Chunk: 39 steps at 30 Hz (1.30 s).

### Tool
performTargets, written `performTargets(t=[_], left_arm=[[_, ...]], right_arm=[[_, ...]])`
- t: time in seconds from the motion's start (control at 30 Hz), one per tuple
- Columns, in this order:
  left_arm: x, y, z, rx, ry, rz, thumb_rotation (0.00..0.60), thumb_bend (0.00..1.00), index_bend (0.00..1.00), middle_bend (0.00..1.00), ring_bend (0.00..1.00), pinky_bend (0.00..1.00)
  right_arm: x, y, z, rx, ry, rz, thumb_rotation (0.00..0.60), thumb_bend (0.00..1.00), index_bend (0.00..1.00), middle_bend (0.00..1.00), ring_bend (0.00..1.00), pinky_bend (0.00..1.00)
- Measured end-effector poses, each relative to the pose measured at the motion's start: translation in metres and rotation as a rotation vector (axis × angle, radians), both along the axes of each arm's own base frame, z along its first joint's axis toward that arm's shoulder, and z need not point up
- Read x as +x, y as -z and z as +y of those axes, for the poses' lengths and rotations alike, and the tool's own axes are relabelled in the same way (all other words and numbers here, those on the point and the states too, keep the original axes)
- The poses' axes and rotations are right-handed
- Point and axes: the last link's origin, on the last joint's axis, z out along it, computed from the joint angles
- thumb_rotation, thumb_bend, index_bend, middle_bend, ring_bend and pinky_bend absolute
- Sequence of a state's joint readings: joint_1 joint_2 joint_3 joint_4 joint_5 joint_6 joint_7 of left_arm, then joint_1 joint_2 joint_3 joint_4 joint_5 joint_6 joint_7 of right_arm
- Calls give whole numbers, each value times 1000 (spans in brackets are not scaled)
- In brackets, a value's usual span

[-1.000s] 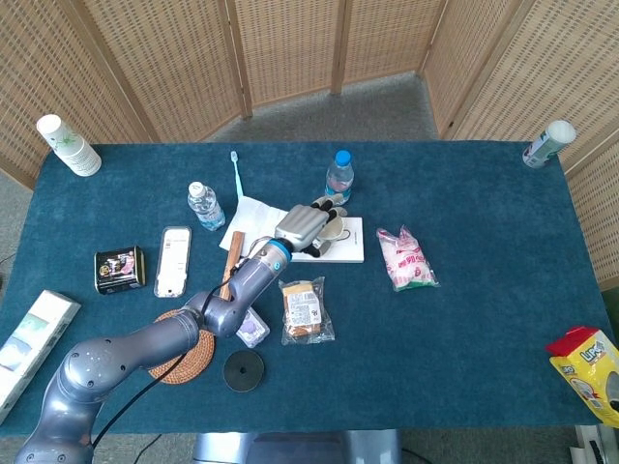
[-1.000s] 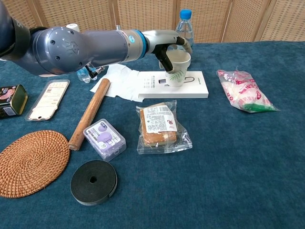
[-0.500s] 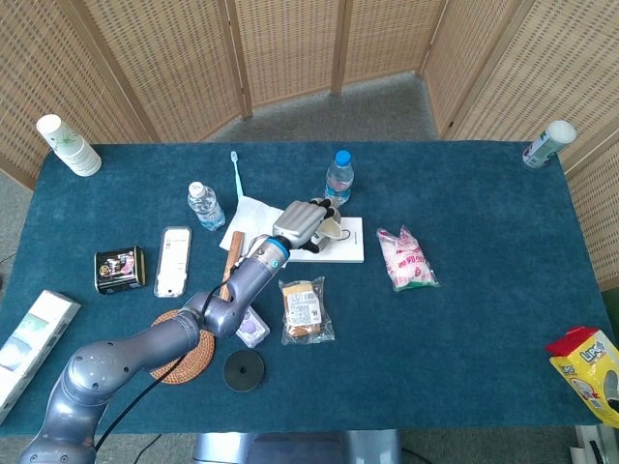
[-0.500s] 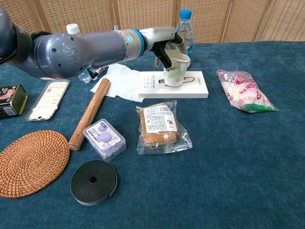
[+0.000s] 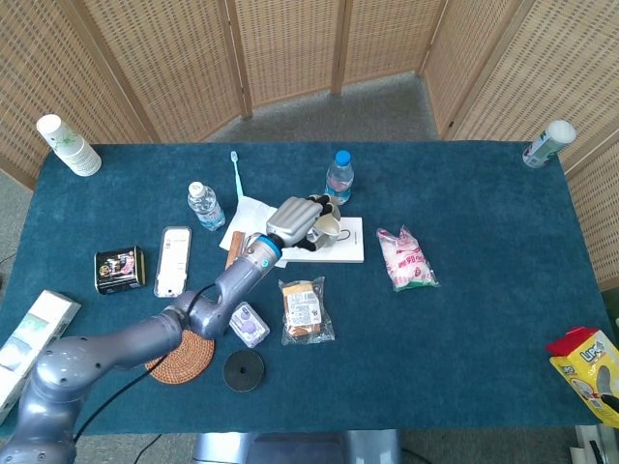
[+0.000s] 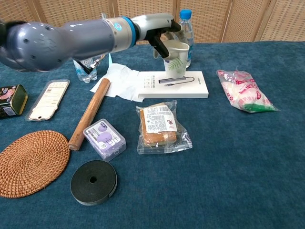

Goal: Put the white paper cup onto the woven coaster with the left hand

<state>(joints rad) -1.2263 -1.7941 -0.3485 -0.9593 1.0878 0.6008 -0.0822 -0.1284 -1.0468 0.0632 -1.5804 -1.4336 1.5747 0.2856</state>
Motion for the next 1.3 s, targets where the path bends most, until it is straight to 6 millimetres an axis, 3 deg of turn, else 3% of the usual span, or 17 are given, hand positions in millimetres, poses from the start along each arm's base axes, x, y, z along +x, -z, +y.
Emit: performTargets(t=[0.33, 0.67, 0.97, 1.3], left_arm=[[-30, -63, -31, -49, 53, -9, 600, 499, 371, 167, 207, 516], [-103, -135, -94, -62, 47, 32, 600, 498, 365, 163, 188, 490], [-159, -166, -152, -71, 8, 75, 600, 498, 358, 161, 186, 485], [-208, -188, -201, -46, -56, 179, 600, 499, 343, 138, 167, 450]], right_arm=[[8, 13, -22, 64, -25, -8, 600, 555, 124, 0, 13, 0], [26, 33, -53, 119, -86, 1, 600, 553, 123, 0, 13, 0], [46, 48, -77, 167, -150, 14, 600, 554, 120, 0, 0, 0], [61, 58, -81, 192, -185, 5, 600, 552, 115, 0, 0, 0]])
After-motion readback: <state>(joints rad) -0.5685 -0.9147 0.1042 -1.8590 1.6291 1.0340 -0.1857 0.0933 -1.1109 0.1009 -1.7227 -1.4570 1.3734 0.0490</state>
